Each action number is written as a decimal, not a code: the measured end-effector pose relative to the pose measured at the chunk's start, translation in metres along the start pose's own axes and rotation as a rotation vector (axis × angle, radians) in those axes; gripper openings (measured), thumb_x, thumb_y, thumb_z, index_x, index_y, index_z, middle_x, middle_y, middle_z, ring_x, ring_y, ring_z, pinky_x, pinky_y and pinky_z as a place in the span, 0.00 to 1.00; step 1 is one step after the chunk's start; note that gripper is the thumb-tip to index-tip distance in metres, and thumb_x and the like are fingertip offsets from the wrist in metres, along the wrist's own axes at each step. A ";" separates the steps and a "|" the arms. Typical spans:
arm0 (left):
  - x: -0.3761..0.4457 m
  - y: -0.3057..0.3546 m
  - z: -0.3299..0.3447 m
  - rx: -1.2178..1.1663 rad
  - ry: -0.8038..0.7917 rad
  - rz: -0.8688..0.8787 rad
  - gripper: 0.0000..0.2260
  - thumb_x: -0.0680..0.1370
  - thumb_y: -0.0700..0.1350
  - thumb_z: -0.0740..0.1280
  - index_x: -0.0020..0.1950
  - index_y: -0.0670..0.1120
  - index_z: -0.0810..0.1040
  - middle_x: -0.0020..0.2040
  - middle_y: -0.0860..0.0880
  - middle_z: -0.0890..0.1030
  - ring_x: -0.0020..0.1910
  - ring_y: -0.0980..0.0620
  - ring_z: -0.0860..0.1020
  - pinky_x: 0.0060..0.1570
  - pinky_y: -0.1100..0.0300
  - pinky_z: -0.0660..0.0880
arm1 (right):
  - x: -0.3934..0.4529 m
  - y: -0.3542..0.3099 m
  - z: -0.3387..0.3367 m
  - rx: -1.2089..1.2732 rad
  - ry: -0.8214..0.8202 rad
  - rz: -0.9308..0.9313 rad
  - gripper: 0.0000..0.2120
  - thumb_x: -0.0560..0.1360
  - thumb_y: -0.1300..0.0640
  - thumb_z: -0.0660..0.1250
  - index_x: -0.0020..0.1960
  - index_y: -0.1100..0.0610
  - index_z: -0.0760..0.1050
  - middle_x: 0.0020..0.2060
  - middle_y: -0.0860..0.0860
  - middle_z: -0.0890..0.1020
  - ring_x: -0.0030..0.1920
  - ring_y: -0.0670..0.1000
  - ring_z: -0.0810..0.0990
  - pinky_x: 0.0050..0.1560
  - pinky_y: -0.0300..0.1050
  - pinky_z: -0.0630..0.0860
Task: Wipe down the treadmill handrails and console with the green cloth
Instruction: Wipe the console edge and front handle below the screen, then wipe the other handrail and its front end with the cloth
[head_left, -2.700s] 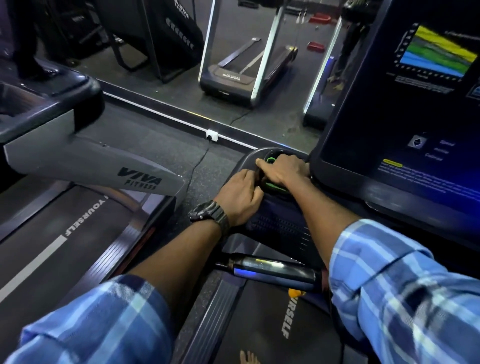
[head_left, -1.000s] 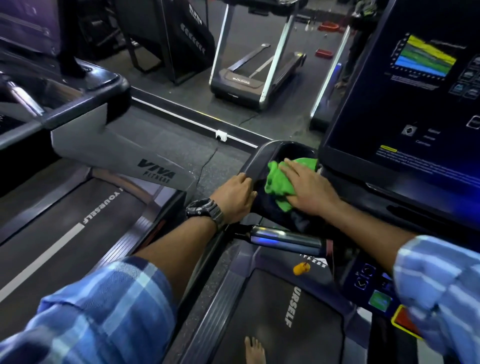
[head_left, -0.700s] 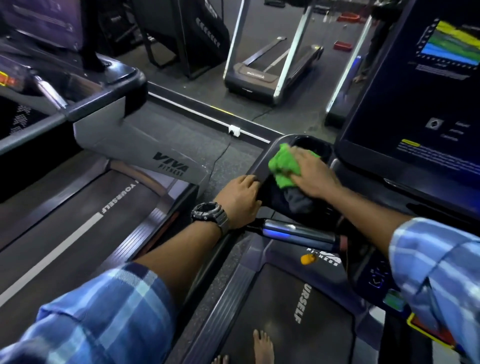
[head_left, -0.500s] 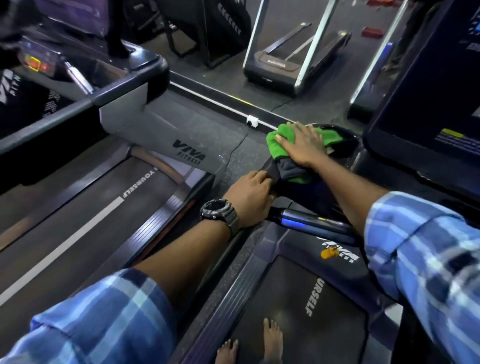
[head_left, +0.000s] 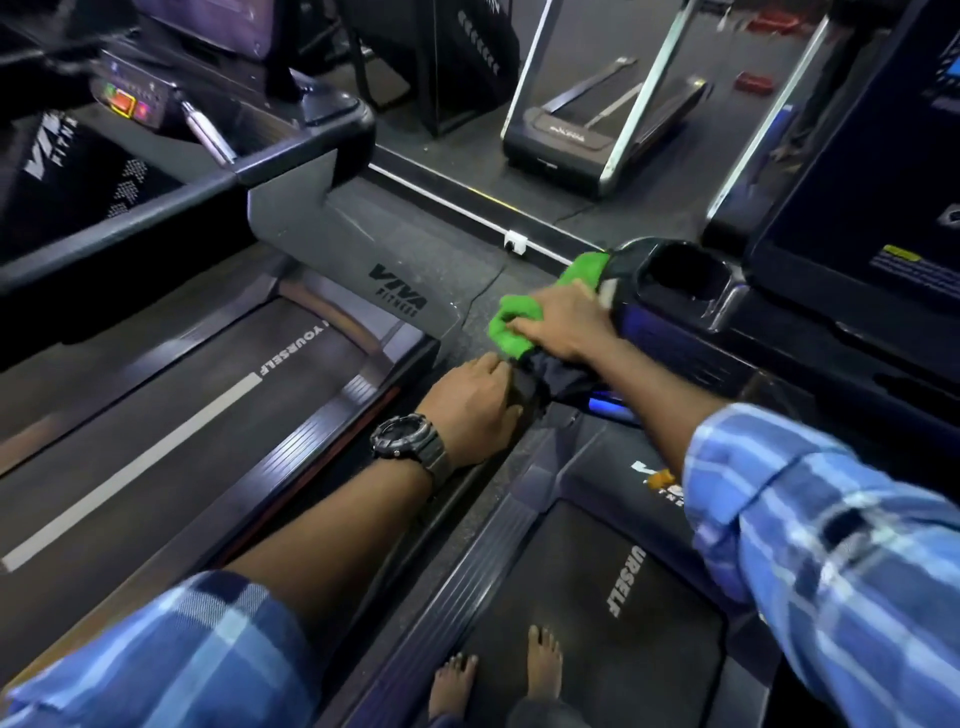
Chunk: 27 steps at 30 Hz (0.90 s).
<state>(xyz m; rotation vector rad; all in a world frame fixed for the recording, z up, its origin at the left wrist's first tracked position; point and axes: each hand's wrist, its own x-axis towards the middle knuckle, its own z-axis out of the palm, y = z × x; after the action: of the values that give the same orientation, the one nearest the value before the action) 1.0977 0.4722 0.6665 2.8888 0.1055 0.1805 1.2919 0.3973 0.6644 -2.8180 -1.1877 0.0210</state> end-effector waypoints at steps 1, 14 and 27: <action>-0.009 0.000 -0.002 -0.007 0.006 -0.047 0.15 0.75 0.51 0.65 0.53 0.41 0.73 0.52 0.41 0.77 0.49 0.38 0.77 0.45 0.48 0.75 | -0.016 -0.019 0.004 0.031 -0.034 -0.069 0.34 0.67 0.28 0.52 0.59 0.49 0.78 0.54 0.55 0.83 0.57 0.59 0.78 0.61 0.51 0.71; -0.086 0.030 -0.001 0.089 -0.053 -0.311 0.21 0.73 0.58 0.68 0.54 0.42 0.73 0.53 0.41 0.76 0.51 0.38 0.77 0.48 0.48 0.75 | -0.063 -0.060 -0.005 -0.059 -0.067 -0.202 0.31 0.73 0.29 0.53 0.59 0.49 0.78 0.57 0.56 0.82 0.58 0.60 0.78 0.61 0.54 0.65; -0.138 0.051 -0.011 0.132 -0.020 -0.380 0.18 0.76 0.58 0.65 0.53 0.43 0.78 0.54 0.45 0.78 0.54 0.44 0.75 0.51 0.49 0.76 | -0.102 -0.080 0.005 0.185 0.142 -0.249 0.27 0.71 0.39 0.60 0.70 0.41 0.69 0.52 0.56 0.84 0.54 0.59 0.80 0.60 0.51 0.70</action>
<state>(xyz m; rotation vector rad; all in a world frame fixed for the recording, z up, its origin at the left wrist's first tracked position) 0.9628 0.4134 0.6739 2.9290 0.6783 0.0766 1.1632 0.3808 0.6638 -2.4528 -1.4133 -0.0790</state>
